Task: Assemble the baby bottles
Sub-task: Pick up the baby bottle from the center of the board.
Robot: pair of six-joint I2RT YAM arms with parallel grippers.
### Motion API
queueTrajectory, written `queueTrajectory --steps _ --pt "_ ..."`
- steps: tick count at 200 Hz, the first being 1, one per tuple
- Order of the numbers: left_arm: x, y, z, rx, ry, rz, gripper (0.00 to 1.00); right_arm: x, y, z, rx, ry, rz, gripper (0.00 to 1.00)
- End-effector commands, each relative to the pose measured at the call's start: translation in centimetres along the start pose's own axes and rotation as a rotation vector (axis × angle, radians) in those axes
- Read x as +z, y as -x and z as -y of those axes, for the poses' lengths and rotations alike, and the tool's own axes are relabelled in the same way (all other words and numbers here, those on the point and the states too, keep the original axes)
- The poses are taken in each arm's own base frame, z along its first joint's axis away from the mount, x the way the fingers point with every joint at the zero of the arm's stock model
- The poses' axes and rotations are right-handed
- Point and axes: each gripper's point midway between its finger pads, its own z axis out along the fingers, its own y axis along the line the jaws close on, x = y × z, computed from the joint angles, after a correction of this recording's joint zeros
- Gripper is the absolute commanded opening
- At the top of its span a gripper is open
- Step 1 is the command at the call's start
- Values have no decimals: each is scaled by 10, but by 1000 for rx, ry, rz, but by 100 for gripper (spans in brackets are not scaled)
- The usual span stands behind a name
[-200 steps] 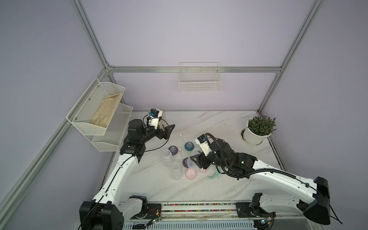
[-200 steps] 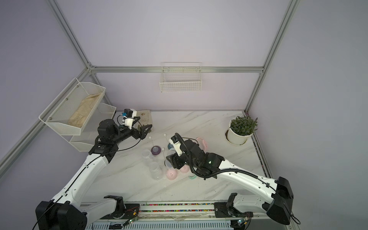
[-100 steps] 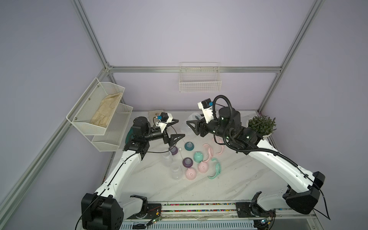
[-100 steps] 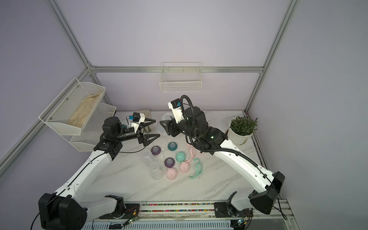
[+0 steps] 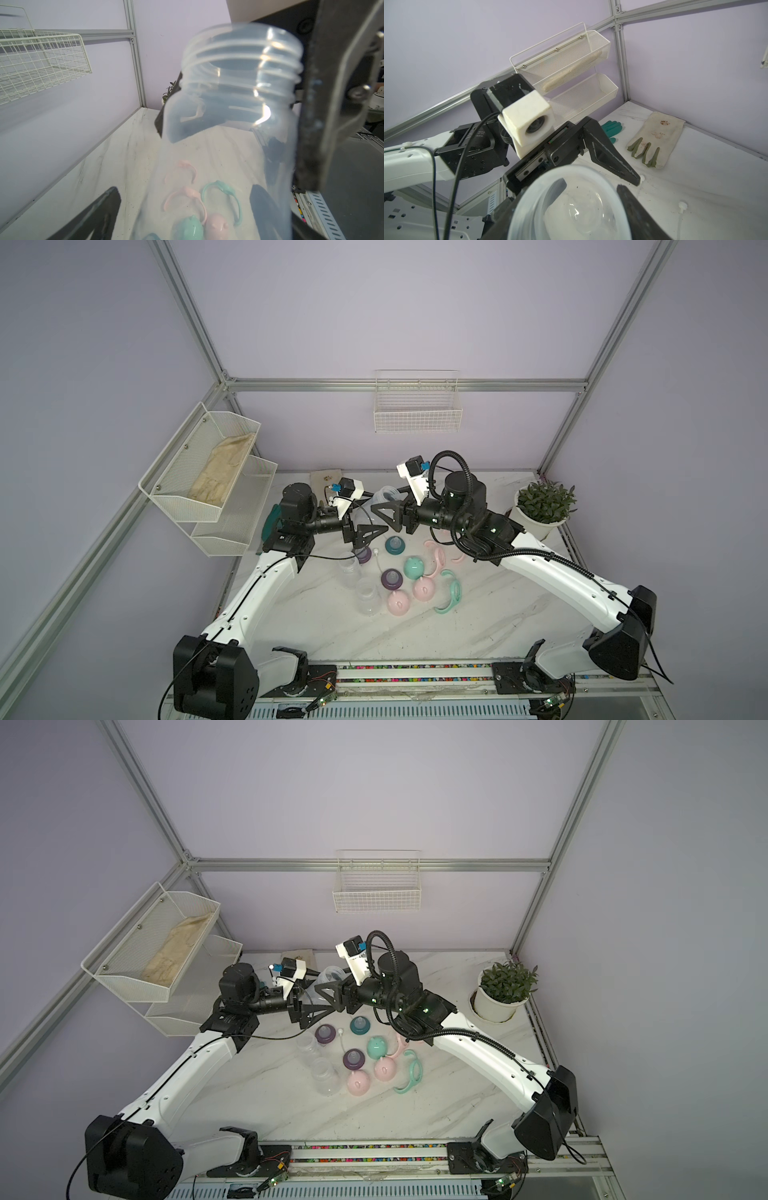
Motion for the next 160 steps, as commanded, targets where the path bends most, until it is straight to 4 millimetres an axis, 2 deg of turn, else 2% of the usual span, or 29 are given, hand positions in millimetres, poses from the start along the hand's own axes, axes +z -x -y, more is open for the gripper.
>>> queueTrajectory --steps 1,42,117,138,160 --pt "0 21 12 59 -54 38 100 -9 30 -23 -11 94 105 34" --pt "0 21 19 50 -86 40 100 -21 41 -29 -39 96 153 34" --pt "0 25 23 68 -91 48 100 -24 41 -29 -36 105 169 34" --pt "0 29 20 77 -69 54 92 -20 36 -28 -25 113 153 34" --pt "-1 33 8 71 10 59 84 -13 27 -24 -9 116 123 37"
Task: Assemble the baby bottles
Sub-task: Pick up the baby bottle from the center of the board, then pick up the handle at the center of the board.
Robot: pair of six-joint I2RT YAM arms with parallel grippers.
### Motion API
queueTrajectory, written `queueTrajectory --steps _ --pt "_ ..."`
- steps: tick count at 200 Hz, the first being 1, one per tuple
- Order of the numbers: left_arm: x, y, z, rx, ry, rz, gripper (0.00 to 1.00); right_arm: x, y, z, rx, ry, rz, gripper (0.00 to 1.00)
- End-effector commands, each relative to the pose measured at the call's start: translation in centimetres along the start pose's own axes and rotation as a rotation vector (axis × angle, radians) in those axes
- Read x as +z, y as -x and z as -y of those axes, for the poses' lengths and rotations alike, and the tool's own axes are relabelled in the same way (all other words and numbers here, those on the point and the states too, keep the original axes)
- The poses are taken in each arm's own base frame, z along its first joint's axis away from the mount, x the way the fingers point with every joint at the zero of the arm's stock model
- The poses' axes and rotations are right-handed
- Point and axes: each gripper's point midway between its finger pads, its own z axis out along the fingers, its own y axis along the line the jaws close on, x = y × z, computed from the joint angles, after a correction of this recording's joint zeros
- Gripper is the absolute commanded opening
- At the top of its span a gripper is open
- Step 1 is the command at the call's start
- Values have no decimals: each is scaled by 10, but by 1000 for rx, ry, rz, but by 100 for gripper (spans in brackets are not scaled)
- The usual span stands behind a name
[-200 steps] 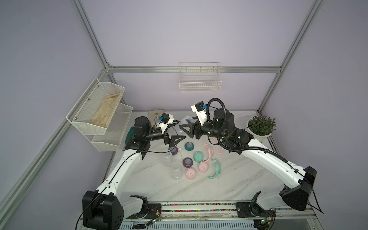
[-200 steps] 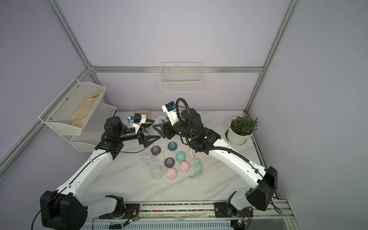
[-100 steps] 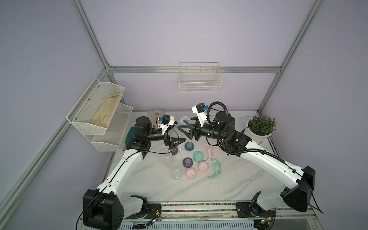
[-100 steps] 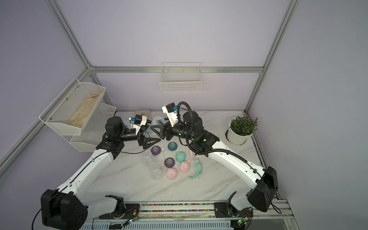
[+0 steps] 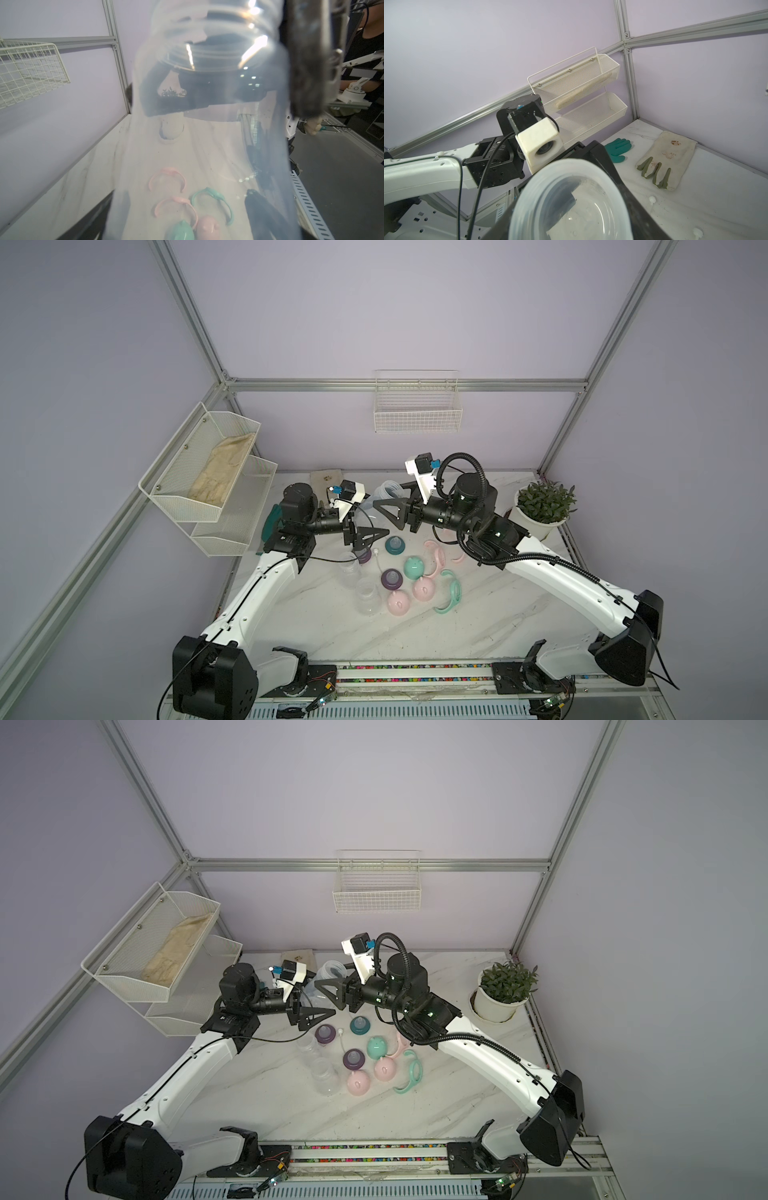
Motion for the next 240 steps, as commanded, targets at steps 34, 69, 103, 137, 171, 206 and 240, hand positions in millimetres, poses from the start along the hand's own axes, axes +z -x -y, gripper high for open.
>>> queueTrajectory --steps 34,69,103,137,171,206,240 --pt "-6 27 -18 54 159 39 71 6 -16 4 11 1 -47 63" --pt "-10 18 -30 26 249 32 38 -6 -14 15 -18 -90 -32 83" --pt "-22 5 -56 -9 437 13 15 -31 -19 45 -24 -311 -55 86" --pt "-46 -7 -85 -51 675 -35 0 -75 -85 120 63 -758 -247 82" --pt "-55 -1 -85 -43 730 -22 0 -119 -157 171 157 -995 -451 76" --pt "-61 8 -81 -31 766 9 0 -159 -194 214 338 -1118 -478 64" --pt "-65 5 -77 -18 788 8 0 -190 -227 238 419 -1245 -480 53"
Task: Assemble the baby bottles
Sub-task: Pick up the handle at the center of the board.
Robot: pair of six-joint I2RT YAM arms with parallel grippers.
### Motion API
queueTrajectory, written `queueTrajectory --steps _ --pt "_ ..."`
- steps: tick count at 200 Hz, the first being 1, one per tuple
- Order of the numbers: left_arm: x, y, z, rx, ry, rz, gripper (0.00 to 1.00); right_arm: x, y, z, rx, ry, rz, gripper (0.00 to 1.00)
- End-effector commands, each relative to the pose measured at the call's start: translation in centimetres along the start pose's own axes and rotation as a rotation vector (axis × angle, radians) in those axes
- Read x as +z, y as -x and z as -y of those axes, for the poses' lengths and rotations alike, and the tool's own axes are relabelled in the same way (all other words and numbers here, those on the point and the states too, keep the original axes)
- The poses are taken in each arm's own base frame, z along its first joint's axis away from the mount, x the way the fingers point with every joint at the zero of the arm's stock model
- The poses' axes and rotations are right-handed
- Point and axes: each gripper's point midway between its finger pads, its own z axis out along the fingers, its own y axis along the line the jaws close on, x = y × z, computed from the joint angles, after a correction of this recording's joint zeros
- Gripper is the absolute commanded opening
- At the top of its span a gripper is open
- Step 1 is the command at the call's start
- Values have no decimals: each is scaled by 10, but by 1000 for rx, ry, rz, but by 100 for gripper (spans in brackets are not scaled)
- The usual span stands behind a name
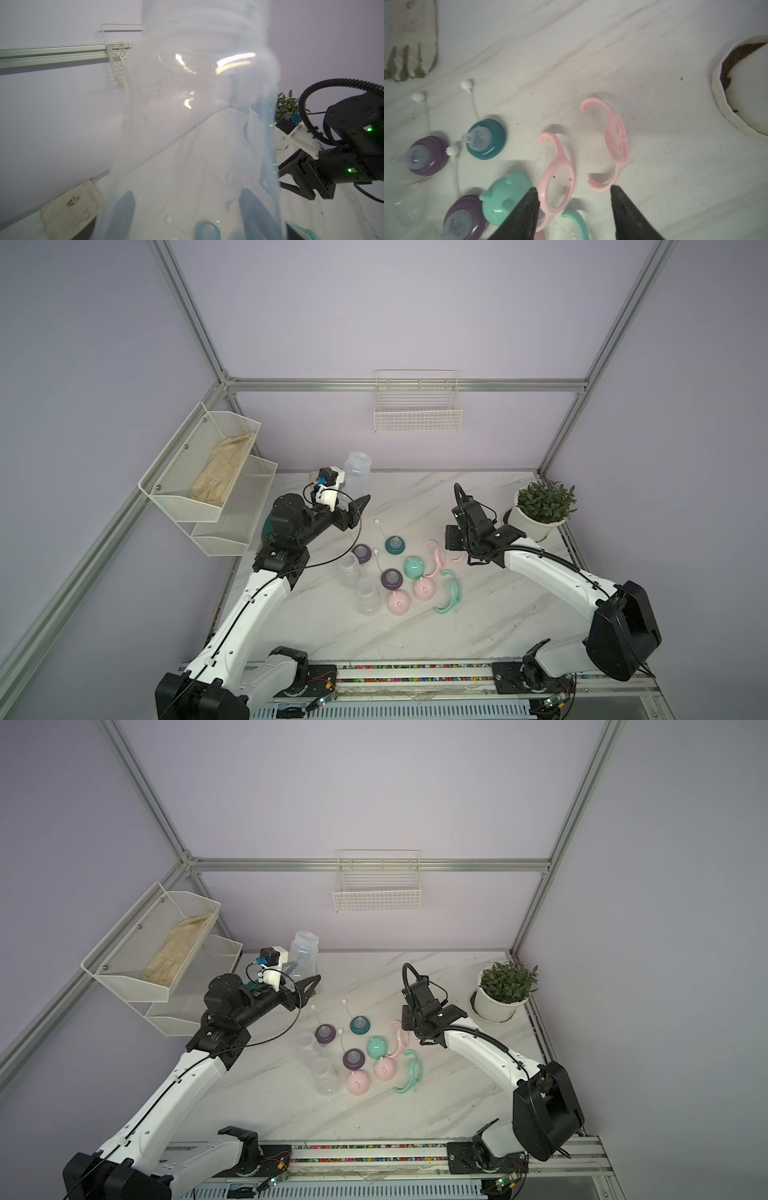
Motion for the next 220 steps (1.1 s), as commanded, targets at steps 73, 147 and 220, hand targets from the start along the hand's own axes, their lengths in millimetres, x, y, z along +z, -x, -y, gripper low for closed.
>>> queueTrajectory --steps 73,147,220 --pt "-5 -5 3 26 14 21 0 59 -42 50 273 -66 -64 41" --pt "-8 -2 11 45 -11 34 0 81 -51 52 488 2 -49 35" --pt "-7 1 20 53 -46 40 0 94 -77 52 540 21 -98 30"
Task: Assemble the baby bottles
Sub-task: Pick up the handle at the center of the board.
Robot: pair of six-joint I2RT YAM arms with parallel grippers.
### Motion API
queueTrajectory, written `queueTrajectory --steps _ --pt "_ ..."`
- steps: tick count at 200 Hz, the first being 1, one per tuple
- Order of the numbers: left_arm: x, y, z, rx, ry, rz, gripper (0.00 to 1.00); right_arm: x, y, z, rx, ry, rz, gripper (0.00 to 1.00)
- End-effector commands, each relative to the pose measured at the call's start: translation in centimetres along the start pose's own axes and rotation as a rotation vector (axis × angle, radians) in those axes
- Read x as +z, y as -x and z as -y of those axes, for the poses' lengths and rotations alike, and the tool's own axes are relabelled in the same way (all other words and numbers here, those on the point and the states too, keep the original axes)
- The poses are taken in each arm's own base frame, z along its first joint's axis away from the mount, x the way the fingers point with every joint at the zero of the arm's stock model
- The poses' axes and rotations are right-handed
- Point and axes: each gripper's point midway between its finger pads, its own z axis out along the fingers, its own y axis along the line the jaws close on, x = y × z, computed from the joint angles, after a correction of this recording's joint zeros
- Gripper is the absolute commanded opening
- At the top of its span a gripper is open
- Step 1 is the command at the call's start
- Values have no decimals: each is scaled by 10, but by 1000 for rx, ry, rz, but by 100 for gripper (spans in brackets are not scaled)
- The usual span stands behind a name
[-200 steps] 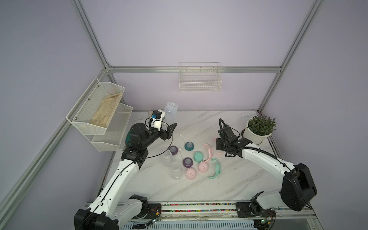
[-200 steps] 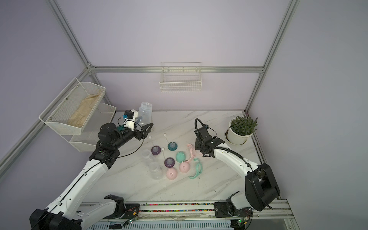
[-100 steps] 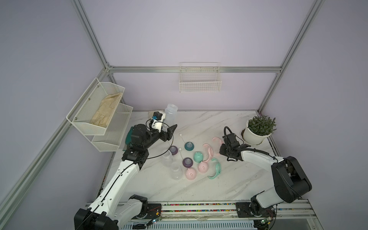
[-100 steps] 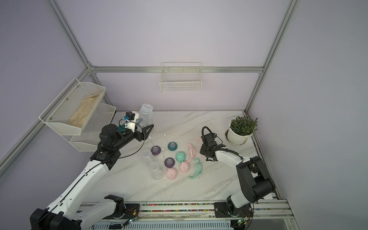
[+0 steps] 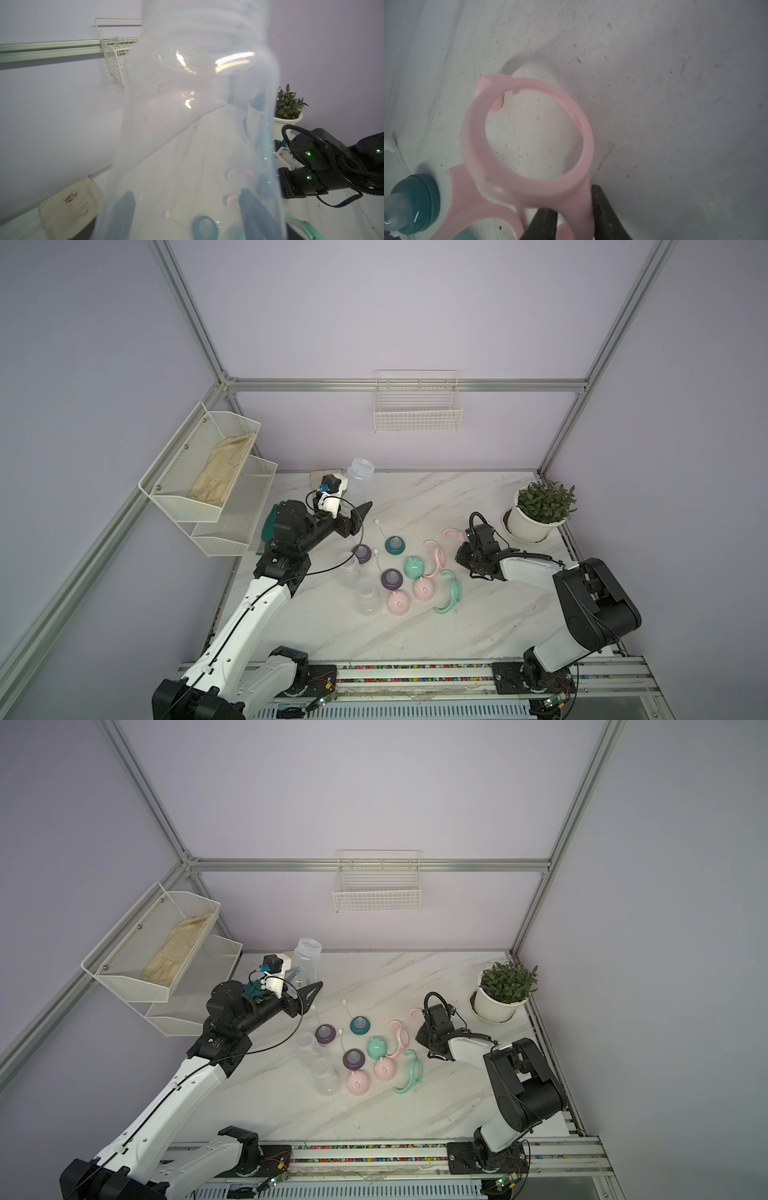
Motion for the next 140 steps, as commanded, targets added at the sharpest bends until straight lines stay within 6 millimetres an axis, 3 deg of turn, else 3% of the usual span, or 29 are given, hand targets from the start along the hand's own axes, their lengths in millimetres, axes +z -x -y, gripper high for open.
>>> queueTrajectory --steps 1,46,77,101,140 --pt "-4 10 8 35 -28 47 0 5 -5 4 43 5 -11 30" --pt "6 -9 20 60 -80 -21 0 -4 1 3 20 0 17 8" --pt "20 -23 35 87 -132 -93 0 -28 31 -14 -64 8 97 0" --pt "30 -34 46 104 -156 -148 0 -63 65 -46 -178 87 208 0" --pt "43 -55 74 150 -234 -231 0 -127 104 -127 -378 272 307 0"
